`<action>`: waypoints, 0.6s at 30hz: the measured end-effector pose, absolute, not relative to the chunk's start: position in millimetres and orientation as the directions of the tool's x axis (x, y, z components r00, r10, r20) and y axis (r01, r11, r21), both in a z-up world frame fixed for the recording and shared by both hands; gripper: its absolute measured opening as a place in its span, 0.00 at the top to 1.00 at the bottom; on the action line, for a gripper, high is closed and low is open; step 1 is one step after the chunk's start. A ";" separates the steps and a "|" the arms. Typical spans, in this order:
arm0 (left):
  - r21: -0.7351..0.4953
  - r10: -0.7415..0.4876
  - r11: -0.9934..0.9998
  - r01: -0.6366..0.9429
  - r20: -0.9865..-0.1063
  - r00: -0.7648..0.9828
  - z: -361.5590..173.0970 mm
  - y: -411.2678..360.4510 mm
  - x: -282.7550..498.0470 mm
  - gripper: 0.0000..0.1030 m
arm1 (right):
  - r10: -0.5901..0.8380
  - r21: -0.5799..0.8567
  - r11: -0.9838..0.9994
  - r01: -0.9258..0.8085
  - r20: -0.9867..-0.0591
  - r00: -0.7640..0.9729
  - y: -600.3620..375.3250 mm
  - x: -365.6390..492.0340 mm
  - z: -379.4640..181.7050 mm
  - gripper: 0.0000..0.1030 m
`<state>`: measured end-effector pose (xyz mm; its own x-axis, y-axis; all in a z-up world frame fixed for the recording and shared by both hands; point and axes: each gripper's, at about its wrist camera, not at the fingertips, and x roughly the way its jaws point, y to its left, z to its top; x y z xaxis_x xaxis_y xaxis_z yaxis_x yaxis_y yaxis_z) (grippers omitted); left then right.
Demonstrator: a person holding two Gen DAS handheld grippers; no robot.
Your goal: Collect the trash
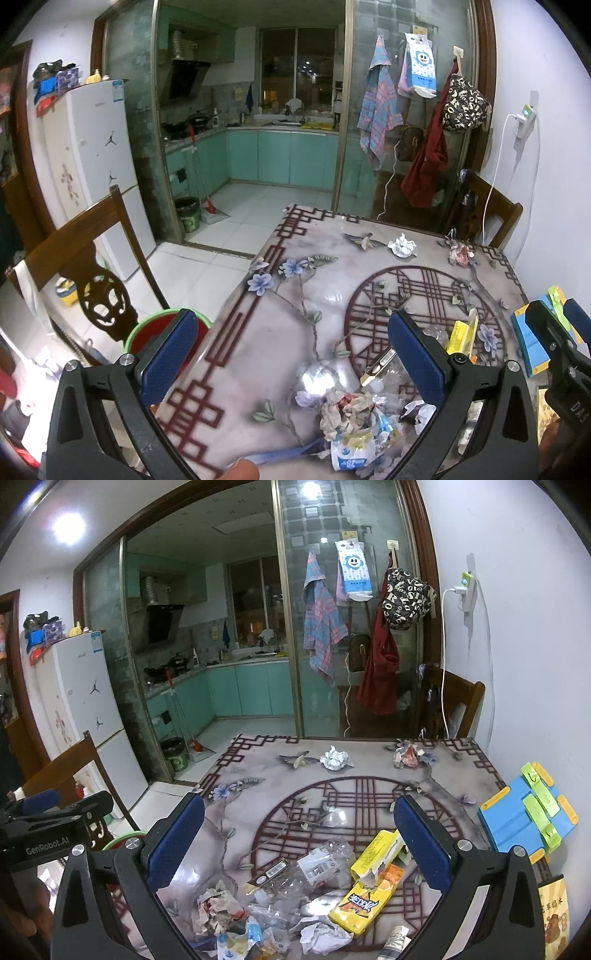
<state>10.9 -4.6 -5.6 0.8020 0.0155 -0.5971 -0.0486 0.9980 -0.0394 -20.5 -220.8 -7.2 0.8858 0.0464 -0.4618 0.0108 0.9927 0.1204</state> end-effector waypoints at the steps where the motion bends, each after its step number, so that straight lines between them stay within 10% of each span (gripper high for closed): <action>1: -0.037 0.018 0.998 -0.049 -0.598 0.801 -5.6 -4.3 11.6 0.00 | 0.048 0.122 0.993 0.010 -0.462 0.885 -220.8 -20.1 -7.9 0.00; 18: -0.042 0.020 0.997 -0.058 -0.609 0.793 -15.3 -2.5 13.3 0.00 | 0.053 0.131 0.991 0.012 -0.481 0.875 -214.9 -5.3 -22.5 0.00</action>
<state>13.3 -2.5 -15.3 0.7927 0.0204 -0.6092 -0.0582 0.9974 -0.0423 -5.3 -214.9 -22.5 0.8750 0.0526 -0.4812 0.0122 0.9914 0.1306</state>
